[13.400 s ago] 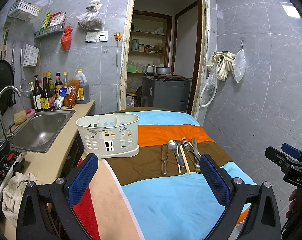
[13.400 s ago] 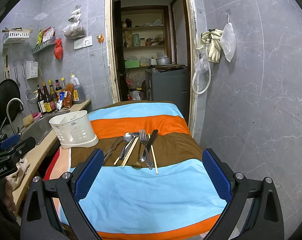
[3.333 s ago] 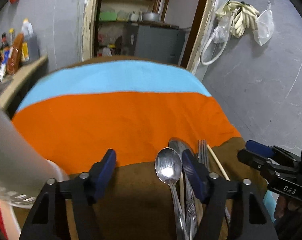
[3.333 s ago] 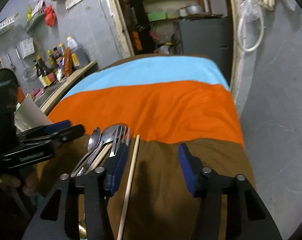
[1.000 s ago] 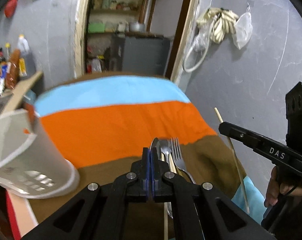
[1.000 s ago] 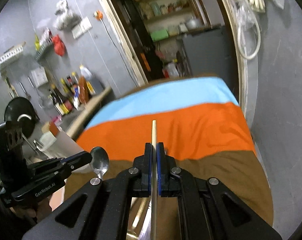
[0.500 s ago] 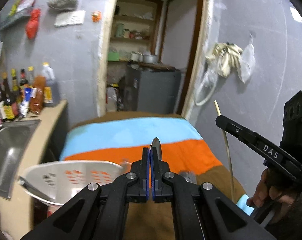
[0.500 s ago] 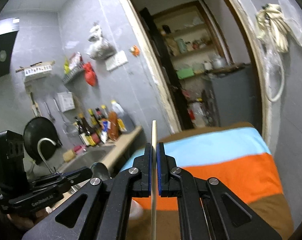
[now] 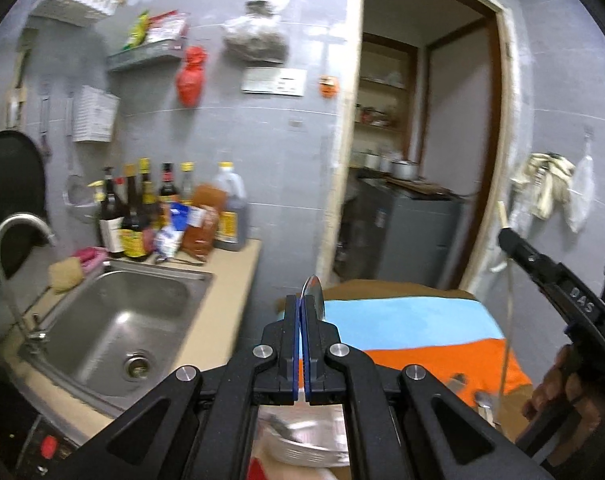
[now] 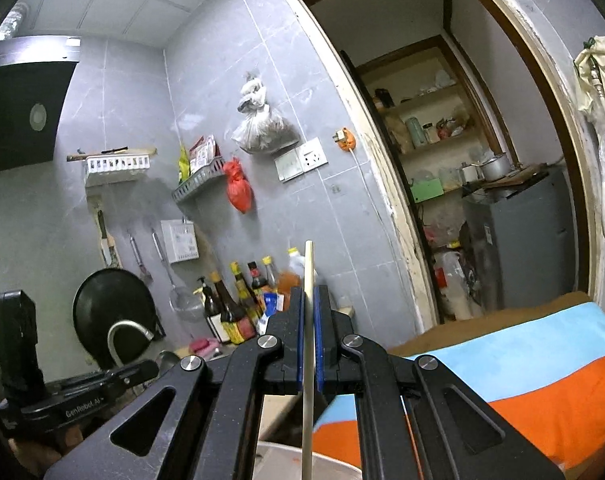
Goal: Organize utensils
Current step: 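Lift the spoon and chopstick with both tools over the white basket, then open the right tool to drop the chopstick, then open the left tool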
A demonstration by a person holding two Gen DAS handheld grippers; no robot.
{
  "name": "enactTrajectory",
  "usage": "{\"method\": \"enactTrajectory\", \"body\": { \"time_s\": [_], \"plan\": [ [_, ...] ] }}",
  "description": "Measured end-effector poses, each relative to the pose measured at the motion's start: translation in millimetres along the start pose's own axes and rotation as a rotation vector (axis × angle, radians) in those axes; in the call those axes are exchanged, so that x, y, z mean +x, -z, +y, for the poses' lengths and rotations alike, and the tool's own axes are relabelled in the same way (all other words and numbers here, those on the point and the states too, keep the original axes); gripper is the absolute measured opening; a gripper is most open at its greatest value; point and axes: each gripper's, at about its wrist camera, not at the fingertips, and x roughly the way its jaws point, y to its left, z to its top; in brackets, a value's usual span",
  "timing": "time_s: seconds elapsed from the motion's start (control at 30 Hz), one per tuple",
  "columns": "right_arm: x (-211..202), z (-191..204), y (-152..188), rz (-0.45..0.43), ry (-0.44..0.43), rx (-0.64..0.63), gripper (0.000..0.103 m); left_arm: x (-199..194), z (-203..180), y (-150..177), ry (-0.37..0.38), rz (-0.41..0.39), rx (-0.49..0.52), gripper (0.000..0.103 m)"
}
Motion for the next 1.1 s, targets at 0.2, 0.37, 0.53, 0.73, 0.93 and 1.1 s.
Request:
{"method": "enactTrajectory", "body": {
  "time_s": [0.2, 0.37, 0.53, 0.73, 0.93, 1.1],
  "plan": [
    [21.2, 0.7, 30.3, -0.037, 0.07, 0.035, 0.004, 23.9, 17.6, 5.2, -0.061, -0.022, 0.022, 0.002],
    [31.0, -5.9, 46.7, -0.057, 0.135, 0.021, 0.004, 43.5, 11.8, 18.2, -0.06, -0.02, 0.043, 0.002],
    [37.6, -5.4, 50.6, -0.08, 0.175, -0.023, 0.004, 53.0, -2.2, 35.0, -0.079, -0.027, 0.092, 0.002],
    [37.7, -4.8, 56.2, -0.074, 0.187, -0.034, 0.004, 56.5, -10.4, 45.5, -0.074, -0.023, 0.128, 0.002],
    [33.4, -2.3, 62.2, 0.006, 0.153, -0.068, 0.005, 60.0, -5.4, 51.0, 0.001, 0.038, 0.086, 0.003],
    [26.4, -3.7, 61.0, 0.062, 0.143, -0.075, 0.018, 61.8, 2.8, 53.9, 0.106, 0.107, -0.001, 0.004]
  ]
}}
